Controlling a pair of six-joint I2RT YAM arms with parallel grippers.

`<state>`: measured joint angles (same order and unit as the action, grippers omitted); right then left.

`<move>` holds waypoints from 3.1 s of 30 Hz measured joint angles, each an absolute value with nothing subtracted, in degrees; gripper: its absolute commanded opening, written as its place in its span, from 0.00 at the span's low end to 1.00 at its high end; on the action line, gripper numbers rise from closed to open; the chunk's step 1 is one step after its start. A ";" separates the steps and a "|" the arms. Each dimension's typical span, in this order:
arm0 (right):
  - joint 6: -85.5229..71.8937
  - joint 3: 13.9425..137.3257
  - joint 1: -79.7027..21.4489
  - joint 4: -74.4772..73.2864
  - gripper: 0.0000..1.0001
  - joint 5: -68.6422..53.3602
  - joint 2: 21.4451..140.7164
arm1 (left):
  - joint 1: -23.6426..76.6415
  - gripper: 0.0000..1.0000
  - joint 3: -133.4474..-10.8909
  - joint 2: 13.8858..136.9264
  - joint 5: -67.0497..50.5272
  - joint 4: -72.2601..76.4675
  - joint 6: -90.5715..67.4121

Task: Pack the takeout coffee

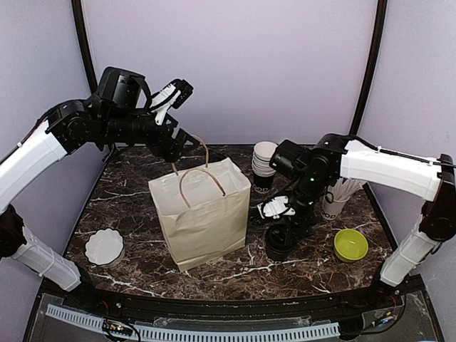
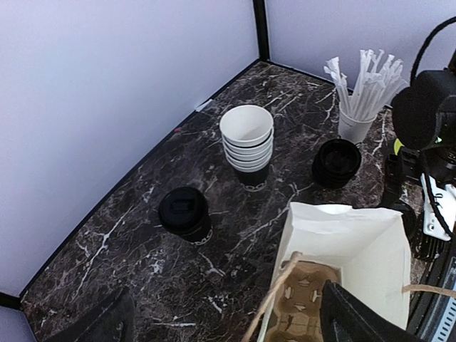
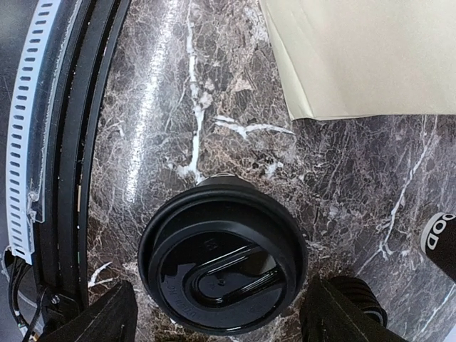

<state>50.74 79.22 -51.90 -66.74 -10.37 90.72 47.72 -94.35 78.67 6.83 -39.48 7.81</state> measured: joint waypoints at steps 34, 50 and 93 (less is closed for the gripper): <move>51.29 76.73 -54.26 -65.63 0.95 -6.26 92.36 | 47.72 0.90 -94.35 79.37 -3.64 -39.53 7.25; 50.59 76.66 -54.83 -65.25 0.99 -4.14 92.33 | 47.72 0.90 -94.35 78.63 -4.12 -39.99 6.59; 50.09 77.73 -54.76 -67.79 0.57 -4.34 92.25 | 47.72 0.91 -94.35 78.63 -4.89 -39.97 6.66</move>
